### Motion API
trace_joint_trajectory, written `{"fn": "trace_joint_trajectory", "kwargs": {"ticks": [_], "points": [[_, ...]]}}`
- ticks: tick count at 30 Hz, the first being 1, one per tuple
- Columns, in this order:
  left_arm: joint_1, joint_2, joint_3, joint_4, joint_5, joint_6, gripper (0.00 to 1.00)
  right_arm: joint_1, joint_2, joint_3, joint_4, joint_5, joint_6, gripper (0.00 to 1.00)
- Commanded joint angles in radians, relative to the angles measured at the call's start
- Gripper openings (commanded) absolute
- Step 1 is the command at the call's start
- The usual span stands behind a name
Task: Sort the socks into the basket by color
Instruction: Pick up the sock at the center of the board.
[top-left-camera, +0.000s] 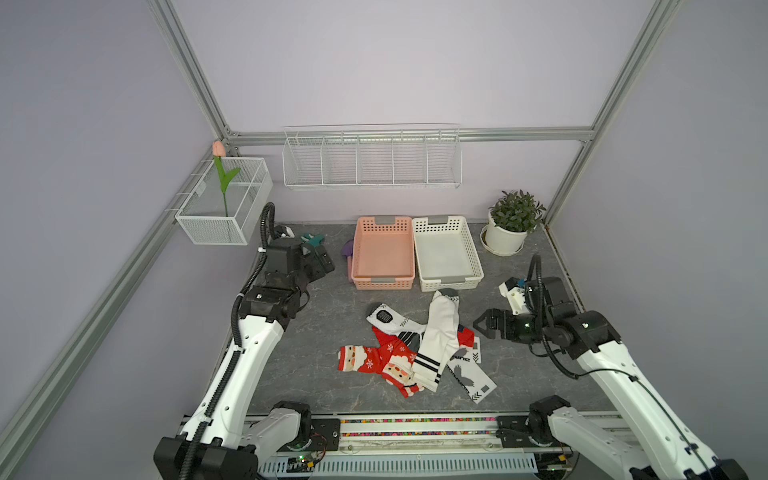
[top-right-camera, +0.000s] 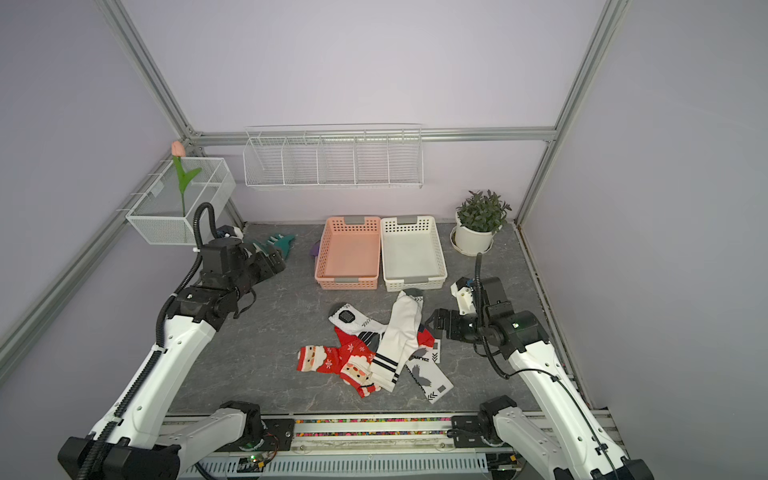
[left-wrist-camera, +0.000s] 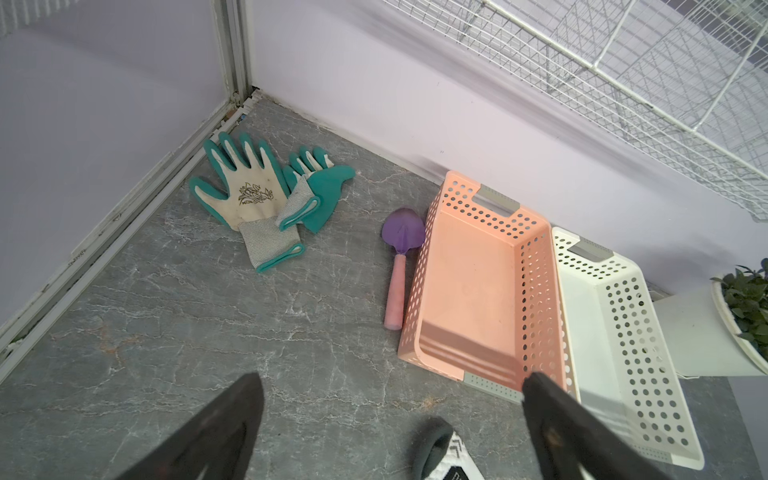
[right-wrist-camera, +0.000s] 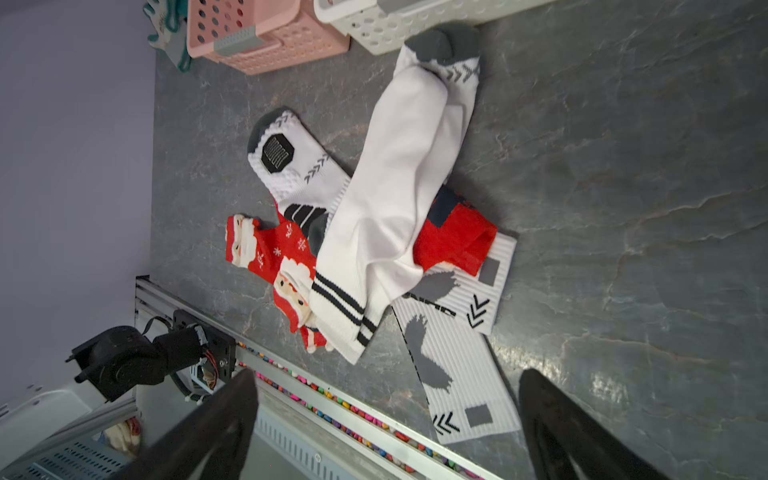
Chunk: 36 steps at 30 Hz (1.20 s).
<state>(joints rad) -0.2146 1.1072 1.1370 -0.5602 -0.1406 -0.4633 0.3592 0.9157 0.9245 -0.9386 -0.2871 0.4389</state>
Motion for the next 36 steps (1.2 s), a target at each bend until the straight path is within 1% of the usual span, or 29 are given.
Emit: {"fn": "trace_joint_trajectory", "kwargs": {"ticks": [1,3,6,9,10,14,19,26,36], "points": [[-0.003,0.019,0.043,-0.045,0.024,0.026,0.99,0.066,0.007,-0.008,-0.036,0.047,0.084,0.93],[-0.005,0.032,0.055,-0.054,0.031,0.029,1.0,0.106,0.019,-0.02,-0.026,0.06,0.114,0.84],[-0.004,0.045,0.06,-0.06,0.051,0.035,1.0,0.16,0.036,-0.039,0.067,0.063,0.169,0.74],[-0.003,0.043,0.046,-0.045,0.074,0.032,1.0,0.208,0.055,-0.097,0.138,0.078,0.219,0.6],[-0.004,0.041,0.041,-0.038,0.083,0.033,1.0,0.221,0.066,-0.11,0.161,0.078,0.234,0.57],[-0.005,0.04,0.038,-0.033,0.095,0.043,1.0,0.27,0.12,-0.142,0.244,0.098,0.285,0.56],[-0.004,0.023,-0.001,-0.012,0.09,0.04,1.0,0.309,0.188,-0.17,0.358,0.109,0.337,0.56],[-0.005,0.0,-0.008,-0.01,0.079,0.048,1.0,0.318,0.286,-0.182,0.451,0.103,0.356,0.51],[-0.003,-0.021,-0.017,-0.006,0.066,0.049,1.0,0.32,0.339,-0.204,0.503,0.076,0.371,0.44]]}}
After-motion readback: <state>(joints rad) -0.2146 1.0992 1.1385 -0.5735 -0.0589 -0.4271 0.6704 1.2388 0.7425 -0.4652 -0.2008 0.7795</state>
